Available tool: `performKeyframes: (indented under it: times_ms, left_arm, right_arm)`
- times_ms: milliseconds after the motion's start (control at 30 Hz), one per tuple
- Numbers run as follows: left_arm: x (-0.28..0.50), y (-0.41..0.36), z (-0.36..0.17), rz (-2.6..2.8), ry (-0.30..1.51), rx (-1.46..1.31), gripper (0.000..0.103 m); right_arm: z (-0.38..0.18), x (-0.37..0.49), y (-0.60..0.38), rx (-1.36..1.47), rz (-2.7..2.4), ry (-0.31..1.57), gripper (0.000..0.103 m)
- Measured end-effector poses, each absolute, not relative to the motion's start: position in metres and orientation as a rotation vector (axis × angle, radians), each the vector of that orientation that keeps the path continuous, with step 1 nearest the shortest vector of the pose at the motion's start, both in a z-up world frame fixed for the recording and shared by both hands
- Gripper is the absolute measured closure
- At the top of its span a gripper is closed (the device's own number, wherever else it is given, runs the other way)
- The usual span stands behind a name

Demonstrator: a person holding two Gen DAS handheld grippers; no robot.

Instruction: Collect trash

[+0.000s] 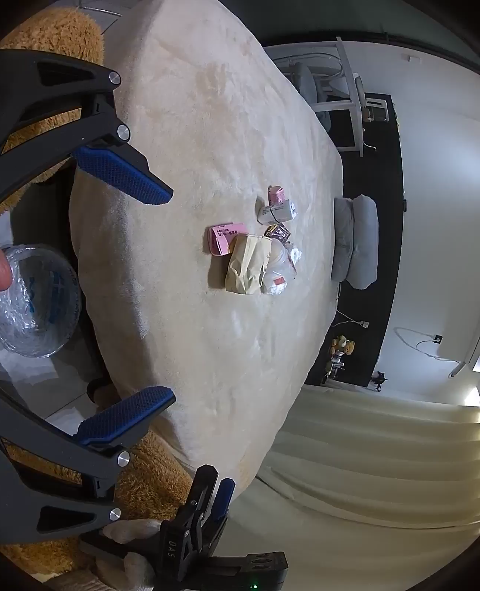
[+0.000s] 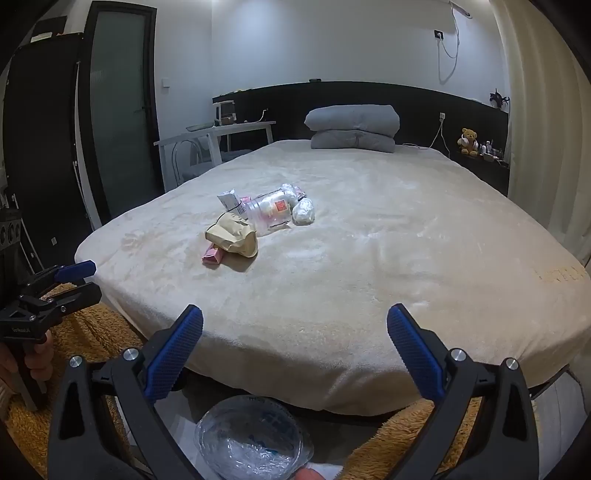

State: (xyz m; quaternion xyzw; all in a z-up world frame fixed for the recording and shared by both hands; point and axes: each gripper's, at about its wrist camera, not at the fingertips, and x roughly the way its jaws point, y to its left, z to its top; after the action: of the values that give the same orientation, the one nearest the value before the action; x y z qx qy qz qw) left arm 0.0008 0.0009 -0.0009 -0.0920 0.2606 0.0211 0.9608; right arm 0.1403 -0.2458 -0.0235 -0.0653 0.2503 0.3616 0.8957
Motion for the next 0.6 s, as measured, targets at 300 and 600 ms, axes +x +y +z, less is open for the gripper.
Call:
performKeyframes:
  times_ms: [300,600]
  left_arm:
    - [0.004,-0.008,0.002,0.057,0.522,-0.162,0.006]
    - [0.002,-0.002,-0.001,0.055,0.513,-0.178,0.006]
  right_arm:
    - [-0.019,0.138,-0.240,-0.164,0.751,0.533,0.004]
    - [-0.021,0.135,-0.237,-0.169,0.753,0.523,0.004]
